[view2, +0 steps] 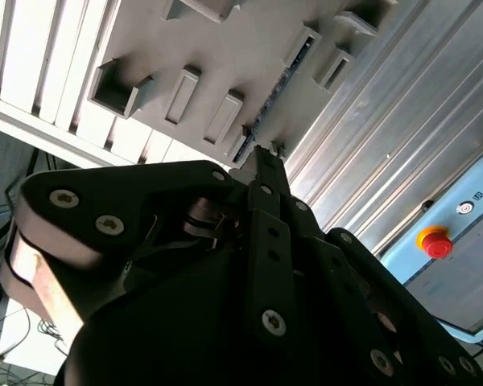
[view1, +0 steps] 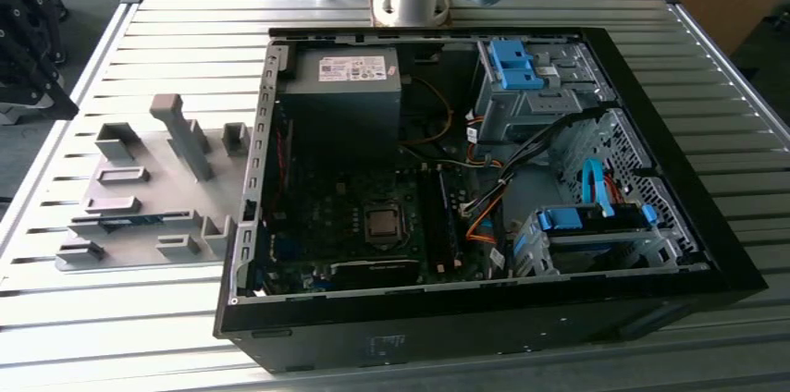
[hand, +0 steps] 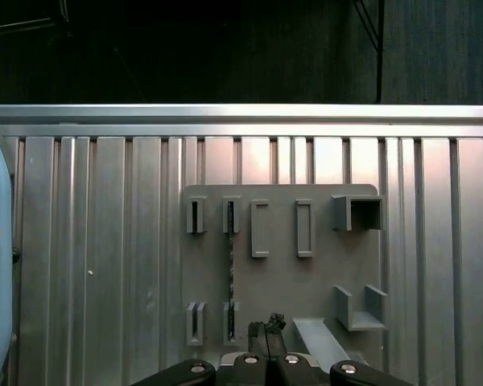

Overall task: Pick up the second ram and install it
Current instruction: 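Pick up the second ram and move it above second insertion slot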

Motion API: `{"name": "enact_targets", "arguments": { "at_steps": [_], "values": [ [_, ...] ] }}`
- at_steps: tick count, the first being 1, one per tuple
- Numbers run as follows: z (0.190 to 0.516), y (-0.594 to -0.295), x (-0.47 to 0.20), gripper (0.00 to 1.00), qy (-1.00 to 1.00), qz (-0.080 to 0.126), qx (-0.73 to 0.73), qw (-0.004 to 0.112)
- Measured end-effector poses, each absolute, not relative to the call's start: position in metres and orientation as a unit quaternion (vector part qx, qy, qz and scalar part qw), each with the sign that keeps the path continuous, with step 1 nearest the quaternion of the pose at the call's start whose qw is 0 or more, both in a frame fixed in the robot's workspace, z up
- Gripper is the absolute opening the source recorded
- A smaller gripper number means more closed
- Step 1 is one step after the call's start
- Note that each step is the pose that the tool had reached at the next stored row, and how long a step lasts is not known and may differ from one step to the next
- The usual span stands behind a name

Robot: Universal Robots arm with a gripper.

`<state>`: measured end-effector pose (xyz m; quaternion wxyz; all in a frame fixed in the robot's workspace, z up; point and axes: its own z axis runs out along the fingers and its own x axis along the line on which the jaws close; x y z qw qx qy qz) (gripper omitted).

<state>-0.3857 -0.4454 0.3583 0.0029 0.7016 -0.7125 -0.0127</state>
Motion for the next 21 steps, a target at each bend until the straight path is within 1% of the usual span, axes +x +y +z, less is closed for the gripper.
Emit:
{"name": "enact_targets", "arguments": {
  "at_steps": [4,5,17,19,20,21],
  "values": [
    [0.3583,-0.4454,-0.3857,0.11,-0.712,-0.013,0.702,0.003],
    [0.3584,-0.4454,-0.3857,0.16,-0.712,-0.013,0.702,0.003],
    [0.3579,-0.4454,-0.3857,0.16,-0.712,-0.013,0.702,0.003],
    [0.3578,-0.4454,-0.3857,0.18,-0.712,-0.013,0.702,0.003],
    [0.3578,-0.4454,-0.3857,0.24,-0.712,-0.013,0.702,0.003],
    [0.3577,-0.4454,-0.3857,0.24,-0.712,-0.013,0.702,0.003]
  ]
}}
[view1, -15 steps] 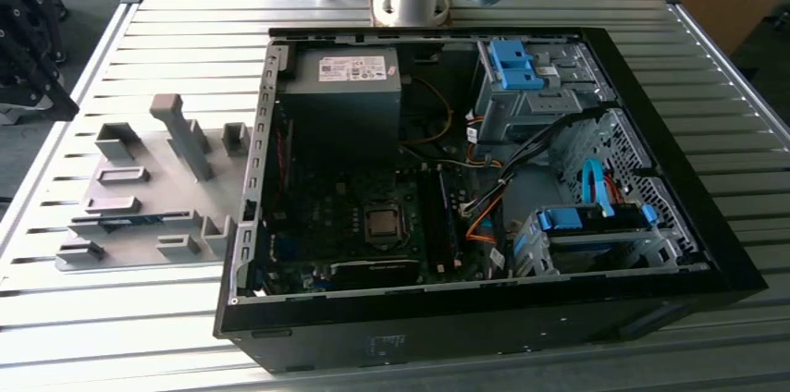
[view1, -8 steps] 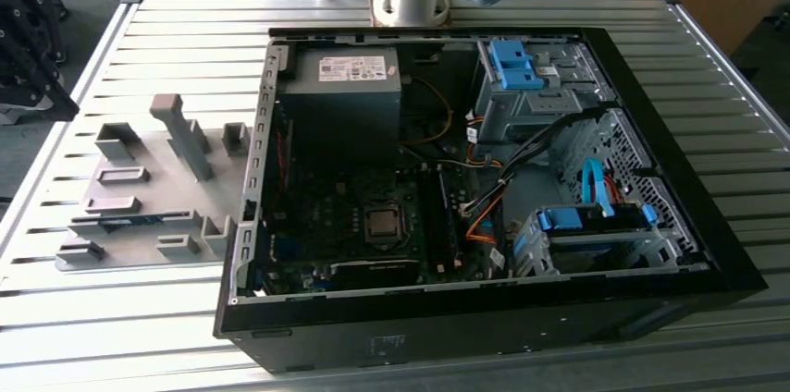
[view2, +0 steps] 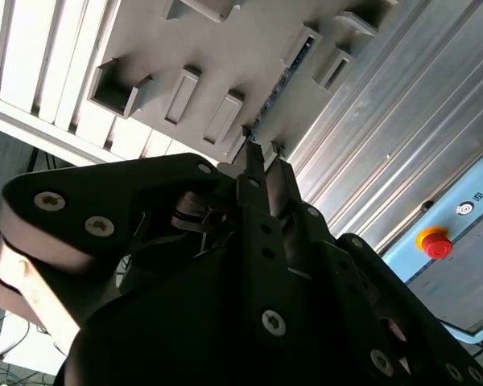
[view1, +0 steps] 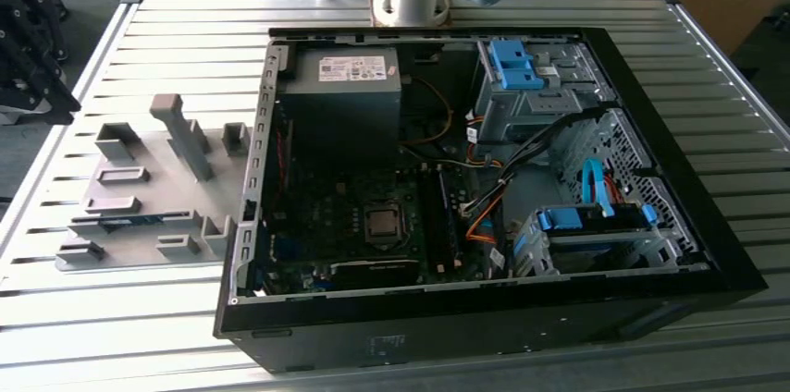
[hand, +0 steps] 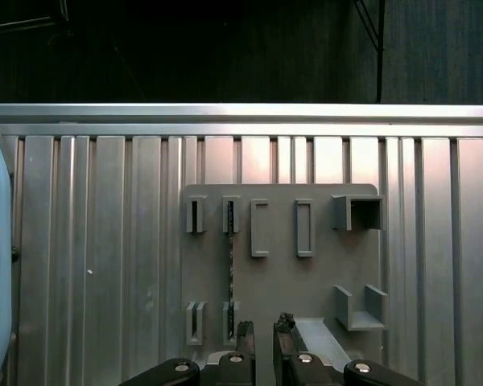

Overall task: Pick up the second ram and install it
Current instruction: 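Pick up the second ram and move it above second insertion slot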

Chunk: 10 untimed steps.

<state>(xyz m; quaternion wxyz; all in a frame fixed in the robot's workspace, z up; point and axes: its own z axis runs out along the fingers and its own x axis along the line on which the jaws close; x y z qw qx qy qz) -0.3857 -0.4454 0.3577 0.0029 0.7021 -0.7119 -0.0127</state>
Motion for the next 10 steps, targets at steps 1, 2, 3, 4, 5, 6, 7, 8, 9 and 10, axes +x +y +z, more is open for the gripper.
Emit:
{"name": "enact_targets", "arguments": {
  "at_steps": [1,2,3,4,5,6,7,8,9,10],
  "values": [
    [0.3577,-0.4454,-0.3857,0.24,-0.712,-0.013,0.702,0.003],
    [0.3576,-0.4454,-0.3857,0.24,-0.712,-0.013,0.702,0.003],
    [0.3576,-0.4454,-0.3857,0.24,-0.712,-0.013,0.702,0.003],
    [0.3575,-0.4454,-0.3857,0.24,-0.712,-0.013,0.702,0.003],
    [0.3573,-0.4455,-0.3858,0.24,-0.712,-0.013,0.702,0.003],
    [0.3571,-0.4456,-0.3858,0.25,-0.712,-0.013,0.702,0.003],
    [0.3569,-0.4459,-0.3858,0.25,-0.712,-0.013,0.703,0.003],
    [0.3567,-0.4462,-0.3857,0.31,-0.711,-0.013,0.703,0.003],
    [0.3565,-0.4465,-0.3857,0.31,-0.710,-0.013,0.704,0.003],
    [0.3563,-0.4467,-0.3857,0.31,-0.710,-0.013,0.704,0.003]
  ]
}}
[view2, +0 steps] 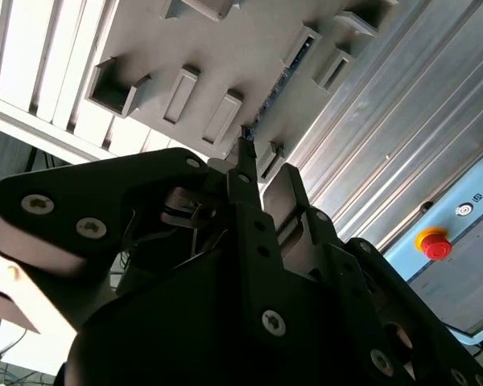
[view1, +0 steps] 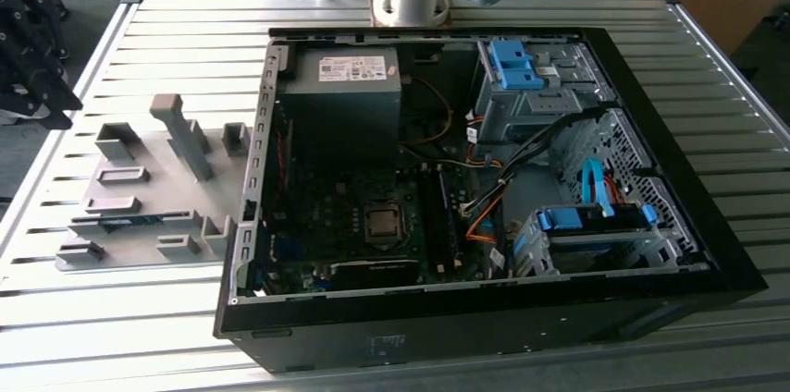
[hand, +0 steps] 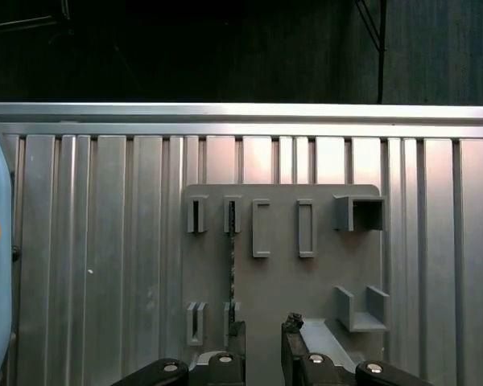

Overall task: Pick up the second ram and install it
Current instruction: 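Pick up the second ram and move it above second insertion slot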

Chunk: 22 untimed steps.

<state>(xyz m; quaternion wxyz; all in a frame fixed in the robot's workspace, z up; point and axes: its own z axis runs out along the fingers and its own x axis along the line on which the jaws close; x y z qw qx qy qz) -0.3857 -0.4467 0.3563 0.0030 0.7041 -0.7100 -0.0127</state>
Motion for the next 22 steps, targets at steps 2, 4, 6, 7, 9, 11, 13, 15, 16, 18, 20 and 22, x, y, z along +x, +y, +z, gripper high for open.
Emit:
{"name": "enact_targets", "arguments": {
  "at_steps": [2,4,6,7,9,11,13,15,16,18,20,22],
  "values": [
    [0.356,-0.447,-0.386,0.31,-0.710,-0.013,0.704,0.003],
    [0.355,-0.447,-0.386,0.31,-0.710,-0.013,0.704,0.003],
    [0.353,-0.447,-0.386,0.31,-0.710,-0.013,0.704,0.003],
    [0.352,-0.447,-0.386,0.31,-0.710,-0.013,0.705,0.003],
    [0.351,-0.448,-0.386,0.31,-0.710,-0.013,0.705,0.003],
    [0.350,-0.448,-0.386,0.31,-0.710,-0.013,0.705,0.003],
    [0.349,-0.448,-0.386,0.31,-0.710,-0.013,0.705,0.003],
    [0.348,-0.448,-0.386,0.31,-0.710,-0.013,0.705,0.003],
    [0.347,-0.448,-0.386,0.31,-0.710,-0.013,0.705,0.003],
    [0.346,-0.448,-0.386,0.31,-0.710,-0.013,0.705,0.003],
    [0.345,-0.448,-0.386,0.31,-0.710,-0.013,0.705,0.003],
    [0.343,-0.449,-0.386,0.31,-0.709,-0.012,0.705,0.003]
  ]
}}
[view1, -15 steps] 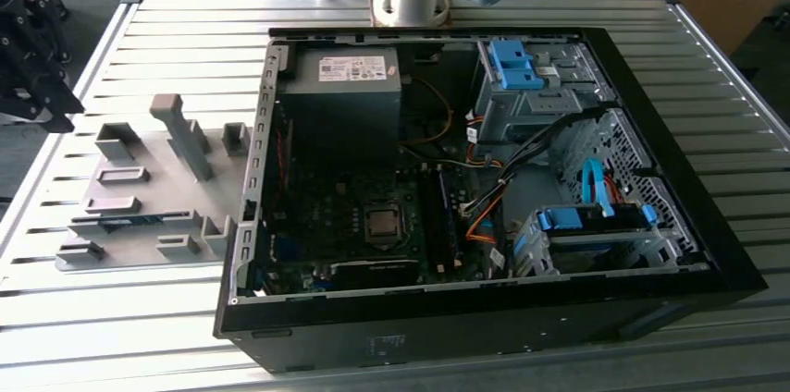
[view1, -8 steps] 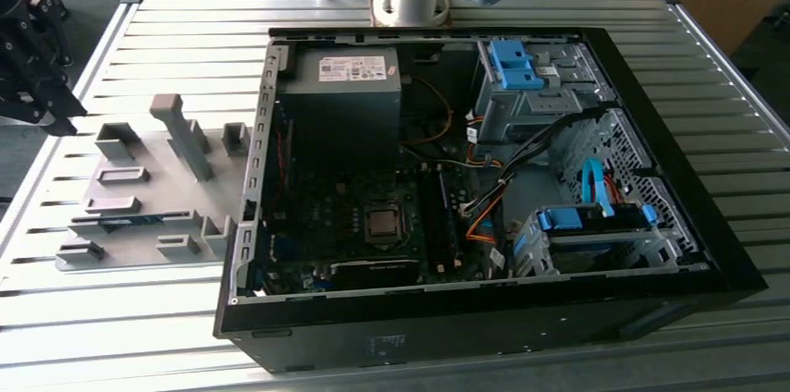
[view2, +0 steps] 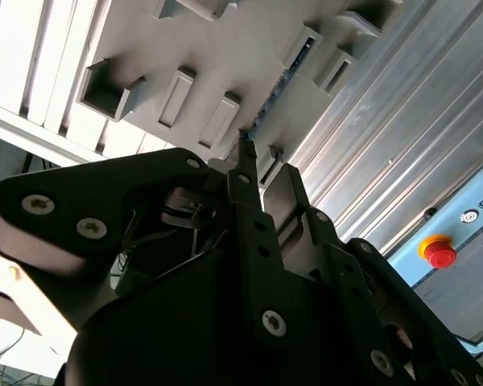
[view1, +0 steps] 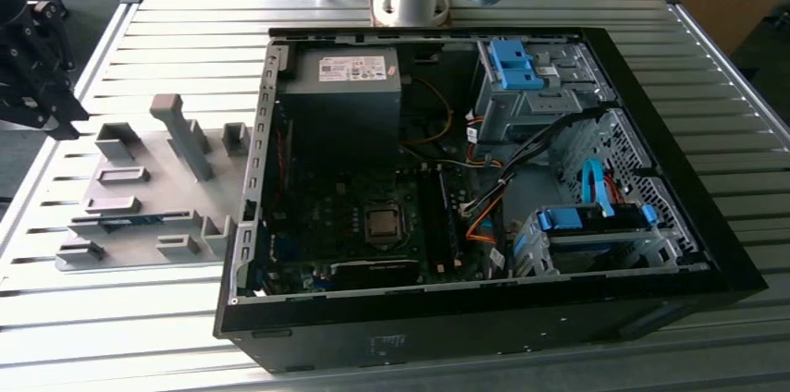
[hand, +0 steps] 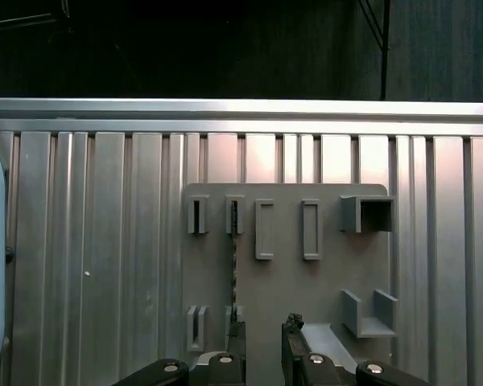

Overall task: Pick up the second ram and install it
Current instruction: 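Pick up the second ram and move it above second insertion slot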

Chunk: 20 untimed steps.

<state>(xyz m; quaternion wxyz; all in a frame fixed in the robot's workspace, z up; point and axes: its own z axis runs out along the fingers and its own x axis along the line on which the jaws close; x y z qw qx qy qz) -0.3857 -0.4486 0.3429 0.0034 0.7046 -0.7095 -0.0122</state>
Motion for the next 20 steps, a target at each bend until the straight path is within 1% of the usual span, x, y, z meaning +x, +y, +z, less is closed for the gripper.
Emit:
{"name": "enact_targets", "arguments": {
  "at_steps": [11,20],
  "values": [
    [0.324,-0.451,-0.386,0.31,-0.732,-0.012,0.681,0.003],
    [0.322,-0.451,-0.386,0.31,-0.732,-0.012,0.681,0.003]
  ]
}}
